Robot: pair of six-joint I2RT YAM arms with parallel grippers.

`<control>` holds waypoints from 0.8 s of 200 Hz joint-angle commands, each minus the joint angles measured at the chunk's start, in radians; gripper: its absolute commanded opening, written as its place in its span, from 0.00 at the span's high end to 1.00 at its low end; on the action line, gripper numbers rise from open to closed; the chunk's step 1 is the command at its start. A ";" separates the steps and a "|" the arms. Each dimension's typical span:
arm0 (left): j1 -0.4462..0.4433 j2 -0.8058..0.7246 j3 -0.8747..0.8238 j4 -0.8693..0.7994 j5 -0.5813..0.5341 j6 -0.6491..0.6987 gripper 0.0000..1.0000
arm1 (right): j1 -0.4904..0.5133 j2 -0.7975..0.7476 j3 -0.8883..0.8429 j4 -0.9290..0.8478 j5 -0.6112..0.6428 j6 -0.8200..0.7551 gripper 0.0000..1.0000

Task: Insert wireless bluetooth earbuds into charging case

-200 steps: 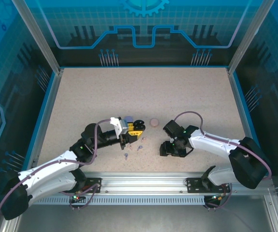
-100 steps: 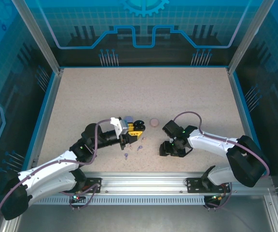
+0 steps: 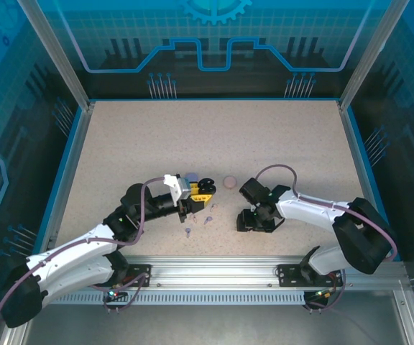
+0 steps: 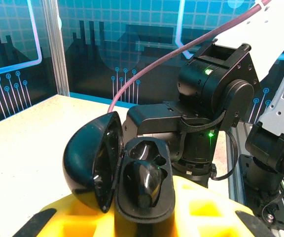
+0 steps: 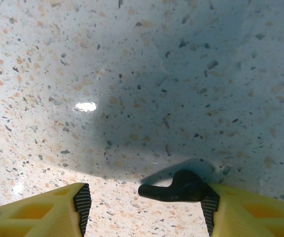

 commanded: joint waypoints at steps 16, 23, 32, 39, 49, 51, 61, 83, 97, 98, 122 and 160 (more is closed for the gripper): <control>-0.007 -0.019 -0.007 -0.002 -0.012 0.009 1.00 | 0.017 0.023 0.047 0.011 0.024 -0.024 0.36; -0.006 -0.020 -0.008 -0.001 -0.012 0.010 1.00 | 0.016 0.026 0.053 0.002 0.027 -0.028 0.36; -0.005 -0.020 -0.007 -0.001 -0.013 0.011 1.00 | 0.019 0.027 0.055 -0.002 0.029 -0.032 0.36; -0.006 -0.019 -0.008 -0.002 -0.013 0.012 1.00 | 0.021 0.028 0.057 -0.002 0.029 -0.035 0.36; -0.007 -0.021 -0.008 -0.002 -0.014 0.011 1.00 | 0.024 0.028 0.059 0.004 0.027 -0.039 0.36; -0.007 -0.020 -0.008 -0.002 -0.014 0.012 1.00 | 0.024 0.029 0.058 0.007 0.027 -0.040 0.36; -0.007 -0.020 -0.008 -0.002 -0.014 0.011 1.00 | 0.027 0.032 0.061 0.011 0.022 -0.040 0.36; -0.006 -0.022 -0.006 -0.004 -0.014 0.012 1.00 | 0.031 0.035 0.066 0.018 0.013 -0.045 0.36; -0.007 -0.023 -0.006 -0.005 -0.015 0.013 1.00 | 0.031 0.034 0.067 0.022 0.009 -0.050 0.36; -0.007 -0.022 -0.006 -0.006 -0.016 0.013 1.00 | 0.031 0.034 0.066 0.023 0.008 -0.050 0.36; -0.007 -0.025 -0.008 -0.006 -0.016 0.015 1.00 | 0.030 0.038 0.067 0.027 -0.005 -0.054 0.36; -0.006 -0.027 -0.007 -0.011 -0.018 0.017 1.00 | 0.031 0.049 0.102 -0.069 0.073 -0.066 0.36</control>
